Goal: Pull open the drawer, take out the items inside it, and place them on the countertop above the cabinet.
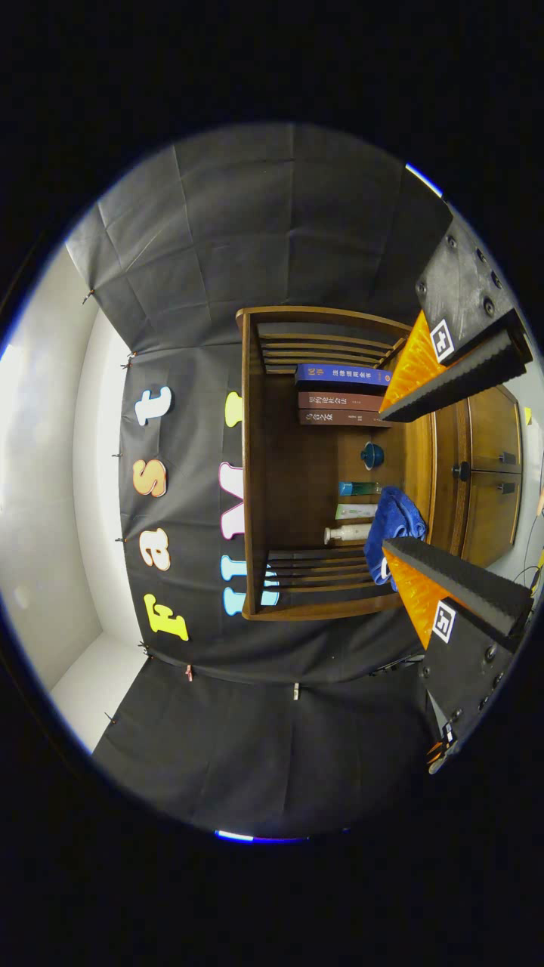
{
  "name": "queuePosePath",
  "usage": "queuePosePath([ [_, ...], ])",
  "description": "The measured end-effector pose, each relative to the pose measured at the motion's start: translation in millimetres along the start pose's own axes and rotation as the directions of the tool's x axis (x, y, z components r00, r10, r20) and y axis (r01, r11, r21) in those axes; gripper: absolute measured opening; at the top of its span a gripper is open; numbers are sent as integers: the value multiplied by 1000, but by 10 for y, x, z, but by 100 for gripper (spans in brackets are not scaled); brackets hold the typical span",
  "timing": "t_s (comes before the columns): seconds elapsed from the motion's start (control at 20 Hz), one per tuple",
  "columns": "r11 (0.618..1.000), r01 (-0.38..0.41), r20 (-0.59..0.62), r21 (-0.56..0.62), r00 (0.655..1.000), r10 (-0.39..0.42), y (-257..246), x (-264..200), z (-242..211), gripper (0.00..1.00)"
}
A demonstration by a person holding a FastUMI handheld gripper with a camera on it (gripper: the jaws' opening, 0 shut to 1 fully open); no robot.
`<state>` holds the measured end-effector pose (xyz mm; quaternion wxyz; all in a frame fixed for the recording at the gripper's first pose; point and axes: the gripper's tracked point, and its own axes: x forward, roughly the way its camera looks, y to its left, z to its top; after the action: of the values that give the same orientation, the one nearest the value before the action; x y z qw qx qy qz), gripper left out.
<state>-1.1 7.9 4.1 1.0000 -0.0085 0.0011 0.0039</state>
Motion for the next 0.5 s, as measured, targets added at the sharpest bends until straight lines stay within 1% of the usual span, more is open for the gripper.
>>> queuePosePath([
  [0.25, 1000, 5, 8, -9, 1000, -5, -14, -27, 46, 99],
  [0.5, 1000, 8, 5, 14, 1000, -8, -62, 21, -3, 98],
])
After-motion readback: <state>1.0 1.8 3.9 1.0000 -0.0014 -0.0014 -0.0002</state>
